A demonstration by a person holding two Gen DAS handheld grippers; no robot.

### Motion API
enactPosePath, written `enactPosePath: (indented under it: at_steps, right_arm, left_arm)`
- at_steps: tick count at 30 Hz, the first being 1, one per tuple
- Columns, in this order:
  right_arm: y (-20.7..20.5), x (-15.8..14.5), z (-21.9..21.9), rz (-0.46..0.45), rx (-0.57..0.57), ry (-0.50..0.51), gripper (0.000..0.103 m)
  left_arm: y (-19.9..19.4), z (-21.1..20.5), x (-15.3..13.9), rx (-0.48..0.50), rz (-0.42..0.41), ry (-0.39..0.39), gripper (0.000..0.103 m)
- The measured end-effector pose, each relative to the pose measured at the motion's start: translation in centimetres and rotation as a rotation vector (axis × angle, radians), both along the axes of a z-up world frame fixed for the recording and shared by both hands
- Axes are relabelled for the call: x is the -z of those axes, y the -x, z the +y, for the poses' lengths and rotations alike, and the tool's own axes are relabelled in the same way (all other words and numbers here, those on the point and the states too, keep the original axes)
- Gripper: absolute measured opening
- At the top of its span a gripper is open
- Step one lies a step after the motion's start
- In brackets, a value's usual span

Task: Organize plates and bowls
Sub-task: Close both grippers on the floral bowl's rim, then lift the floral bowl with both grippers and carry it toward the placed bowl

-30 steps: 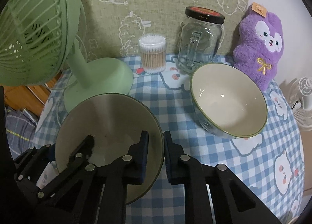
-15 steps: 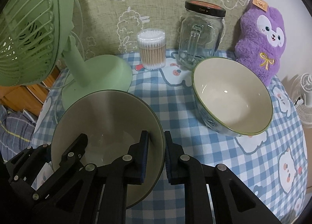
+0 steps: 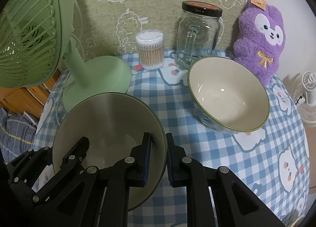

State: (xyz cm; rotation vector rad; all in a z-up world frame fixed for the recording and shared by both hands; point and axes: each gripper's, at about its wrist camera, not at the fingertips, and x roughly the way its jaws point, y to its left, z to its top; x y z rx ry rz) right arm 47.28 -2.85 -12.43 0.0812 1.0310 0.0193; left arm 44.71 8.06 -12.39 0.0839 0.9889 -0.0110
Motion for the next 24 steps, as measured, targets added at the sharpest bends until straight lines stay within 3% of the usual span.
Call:
enactPosePath:
  at_steps: [10, 24]
  right_arm:
    - [1.2, -1.4, -0.3, -0.013, -0.002, 0.01, 0.017]
    - [3.3, -6.0, -0.8, -0.061, -0.005, 0.01, 0.017]
  left_arm:
    - [1.3, -0.2, -1.3, -0.004, -0.016, 0.004, 0.017]
    - [3.3, -0.7, -5.2, -0.022, -0.059, 0.016, 0.017]
